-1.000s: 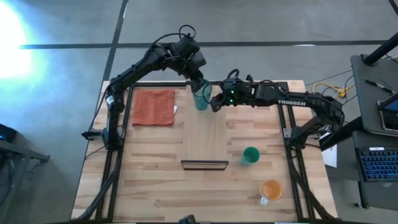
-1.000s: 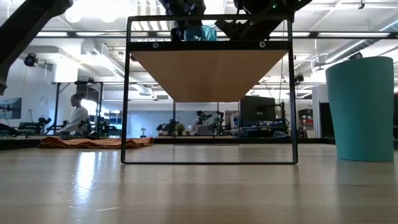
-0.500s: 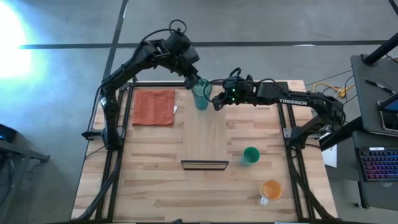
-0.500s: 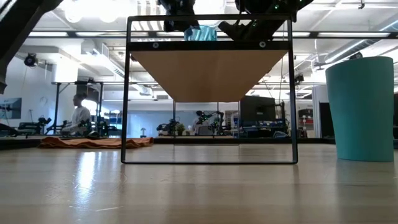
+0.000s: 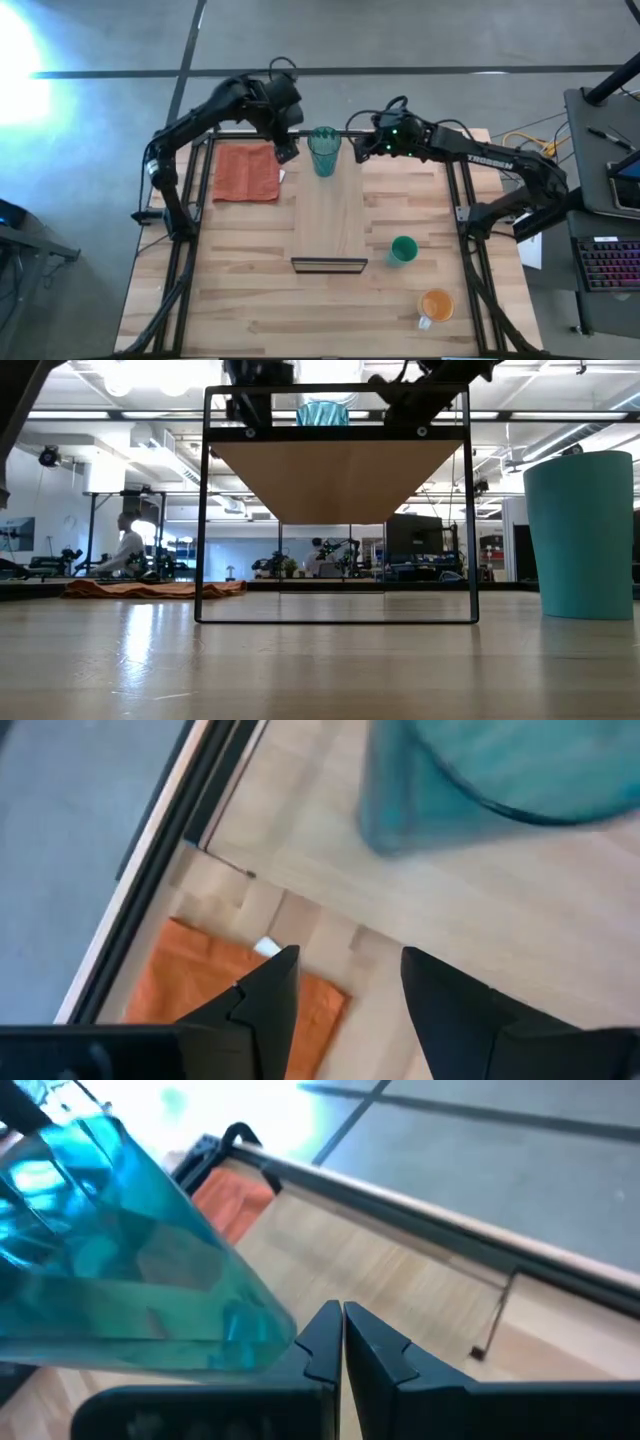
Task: Stack small to large cups/mugs on shelf
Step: Put the blue cup on the shelf, then put the green cup on the shelf
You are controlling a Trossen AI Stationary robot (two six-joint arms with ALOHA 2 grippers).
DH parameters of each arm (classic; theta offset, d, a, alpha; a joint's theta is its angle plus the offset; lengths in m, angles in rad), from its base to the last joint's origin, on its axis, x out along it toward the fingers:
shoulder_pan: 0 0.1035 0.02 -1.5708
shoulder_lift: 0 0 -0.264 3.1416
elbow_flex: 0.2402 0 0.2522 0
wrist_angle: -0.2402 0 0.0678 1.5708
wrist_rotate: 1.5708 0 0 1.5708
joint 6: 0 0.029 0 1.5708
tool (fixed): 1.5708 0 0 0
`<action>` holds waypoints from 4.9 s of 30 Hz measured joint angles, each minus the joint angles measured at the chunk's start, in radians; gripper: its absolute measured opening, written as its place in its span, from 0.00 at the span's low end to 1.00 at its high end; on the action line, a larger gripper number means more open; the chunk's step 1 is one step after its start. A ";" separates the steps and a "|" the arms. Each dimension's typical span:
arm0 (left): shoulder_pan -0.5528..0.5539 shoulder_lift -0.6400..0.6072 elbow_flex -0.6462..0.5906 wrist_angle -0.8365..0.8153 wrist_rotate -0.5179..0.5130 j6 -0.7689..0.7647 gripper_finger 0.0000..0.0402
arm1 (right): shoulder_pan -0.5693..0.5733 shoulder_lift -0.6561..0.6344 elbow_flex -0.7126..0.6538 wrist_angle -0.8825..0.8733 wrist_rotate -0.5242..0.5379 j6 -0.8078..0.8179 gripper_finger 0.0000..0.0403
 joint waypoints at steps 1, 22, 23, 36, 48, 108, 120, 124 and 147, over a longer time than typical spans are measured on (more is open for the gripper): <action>-0.006 -0.013 -0.046 0.051 0.000 -0.001 0.40 | 0.000 -0.013 0.000 -0.007 0.011 0.000 0.02; -0.043 -0.239 -0.637 0.782 0.087 -0.286 0.40 | 0.001 -0.066 -0.001 -0.107 0.065 0.012 0.02; -0.044 -0.235 -0.637 0.778 0.085 -0.285 0.40 | 0.001 -0.063 -0.001 -0.107 0.064 0.012 0.02; -0.042 -0.323 -0.671 0.510 0.017 -0.176 0.40 | 0.060 -0.136 -0.002 -0.463 0.008 0.018 0.02; -0.073 -0.631 -0.957 0.723 0.081 -0.364 0.40 | 0.390 -0.230 -0.001 -0.801 -0.022 0.468 0.29; -0.101 -0.786 -1.201 0.873 0.156 -0.527 0.40 | 0.592 0.043 0.443 -1.148 0.226 0.608 0.02; -0.168 -0.751 -1.096 1.059 0.165 -0.600 0.40 | 0.401 0.289 0.742 -0.990 0.185 0.189 0.02; -0.173 -0.725 -1.076 1.057 0.164 -0.610 0.40 | 0.368 0.423 0.892 -1.044 0.153 0.083 0.02; -0.274 -0.506 -1.030 1.107 0.129 -0.663 0.40 | 0.333 0.624 1.141 -1.151 0.038 0.012 0.02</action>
